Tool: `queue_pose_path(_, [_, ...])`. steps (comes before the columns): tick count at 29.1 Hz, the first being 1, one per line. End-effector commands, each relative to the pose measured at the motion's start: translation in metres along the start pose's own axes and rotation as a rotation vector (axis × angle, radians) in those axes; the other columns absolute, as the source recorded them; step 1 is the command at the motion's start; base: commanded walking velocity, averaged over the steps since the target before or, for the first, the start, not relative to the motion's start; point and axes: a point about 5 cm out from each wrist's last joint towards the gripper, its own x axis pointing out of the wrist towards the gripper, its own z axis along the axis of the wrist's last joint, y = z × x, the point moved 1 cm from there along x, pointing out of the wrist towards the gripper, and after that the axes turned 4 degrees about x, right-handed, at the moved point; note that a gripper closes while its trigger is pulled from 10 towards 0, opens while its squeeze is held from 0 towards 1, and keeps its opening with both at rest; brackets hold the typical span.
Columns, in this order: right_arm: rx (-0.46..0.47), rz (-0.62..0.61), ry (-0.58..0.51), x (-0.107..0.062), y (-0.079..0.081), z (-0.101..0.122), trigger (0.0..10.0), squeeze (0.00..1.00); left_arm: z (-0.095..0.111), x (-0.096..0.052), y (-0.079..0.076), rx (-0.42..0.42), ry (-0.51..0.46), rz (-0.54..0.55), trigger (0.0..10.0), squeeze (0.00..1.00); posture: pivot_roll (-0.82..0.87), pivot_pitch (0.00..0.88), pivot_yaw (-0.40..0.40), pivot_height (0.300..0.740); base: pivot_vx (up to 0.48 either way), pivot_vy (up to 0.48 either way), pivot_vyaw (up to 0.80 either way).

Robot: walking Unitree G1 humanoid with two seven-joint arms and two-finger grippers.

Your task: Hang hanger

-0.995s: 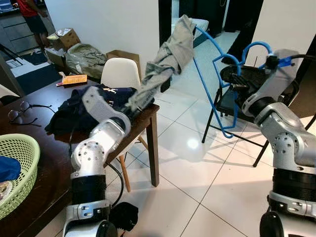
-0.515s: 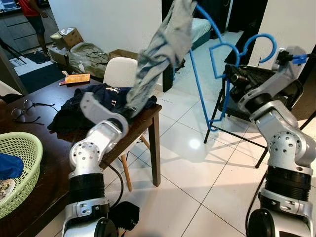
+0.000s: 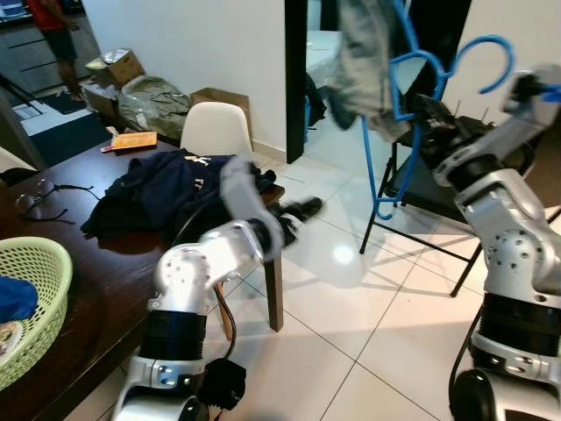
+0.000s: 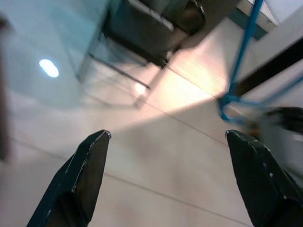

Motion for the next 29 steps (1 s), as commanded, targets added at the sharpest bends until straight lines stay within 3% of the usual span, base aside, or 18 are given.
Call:
queue_pose_path(1, [-0.034, 0.023, -0.012, 0.001, 0.006, 0.002, 10.0, 0.0, 0.011, -0.003, -0.001, 0.048, -0.056, 0.001, 10.0, 1.0, 0.0, 0.042, 0.044, 0.735, 0.0, 0.0, 0.0])
queue_pose_path(3, [-0.127, 0.036, 0.033, -0.001, 0.006, -0.006, 10.0, 0.0, 0.039, -0.009, -0.004, 0.086, -0.195, -0.002, 10.0, 1.0, 0.01, 0.043, 0.045, 0.735, 0.0, 0.0, 0.0])
queue_pose_path(4, [-0.127, 0.036, 0.033, -0.001, 0.006, -0.006, 10.0, 0.0, 0.039, -0.009, -0.004, 0.086, -0.195, -0.002, 10.0, 1.0, 0.01, 0.043, 0.045, 0.735, 0.0, 0.0, 0.0])
queue_pose_path(6, [-0.171, 0.042, 0.064, -0.003, 0.005, -0.013, 10.0, 0.0, 0.067, -0.018, -0.007, 0.076, -0.33, -0.013, 10.0, 1.0, 0.01, 0.045, 0.044, 0.735, 0.0, 0.0, 0.0])
queue_pose_path(7, [-0.171, 0.042, 0.064, -0.003, 0.005, -0.013, 10.0, 0.0, 0.067, -0.018, -0.007, 0.076, -0.33, -0.013, 10.0, 1.0, 0.01, 0.045, 0.044, 0.735, 0.0, 0.0, 0.0])
queue_pose_path(8, [-0.177, 0.037, 0.073, -0.004, 0.004, -0.015, 10.0, 0.0, 0.076, -0.022, -0.008, 0.071, -0.371, -0.026, 10.0, 0.6, 0.01, 0.045, 0.044, 0.735, 0.0, 0.0, 0.0])
queue_pose_path(10, [-0.177, 0.037, 0.073, -0.004, 0.004, -0.015, 10.0, 0.0, 0.076, -0.022, -0.008, 0.071, -0.371, -0.026, 10.0, 0.6, 0.01, 0.045, 0.044, 0.735, 0.0, 0.0, 0.0])
queue_pose_path(11, [-0.181, 0.032, 0.077, -0.005, 0.003, -0.017, 10.0, 0.0, 0.084, -0.027, -0.01, 0.082, -0.404, -0.042, 10.0, 0.1, 0.01, 0.047, 0.044, 0.735, 0.0, 0.0, 0.0])
queue_pose_path(12, [-0.181, 0.032, 0.077, -0.005, 0.003, -0.017, 10.0, 0.0, 0.084, -0.027, -0.01, 0.082, -0.404, -0.042, 10.0, 0.1, 0.01, 0.047, 0.044, 0.735, 0.0, 0.0, 0.0])
queue_pose_path(13, [-0.168, 0.037, 0.071, -0.005, 0.003, -0.016, 10.0, 0.0, 0.09, -0.031, -0.01, 0.096, -0.426, -0.051, 10.0, 0.0, 0.01, 0.048, 0.043, 0.735, 0.0, 0.0, 0.0])
queue_pose_path(24, [-0.077, 0.146, 0.015, -0.007, 0.015, -0.012, 10.0, 0.0, 0.097, -0.039, -0.001, 0.154, -0.476, -0.013, 10.0, 0.0, 0.02, 0.046, 0.038, 0.735, 0.0, 0.0, 0.0])
queue_pose_path(29, [-0.017, 0.243, 0.026, -0.016, 0.028, -0.022, 10.0, 0.0, 0.092, -0.041, 0.011, 0.279, -0.508, 0.06, 10.0, 0.0, 0.02, 0.047, 0.037, 0.735, 0.0, 0.0, 0.0])
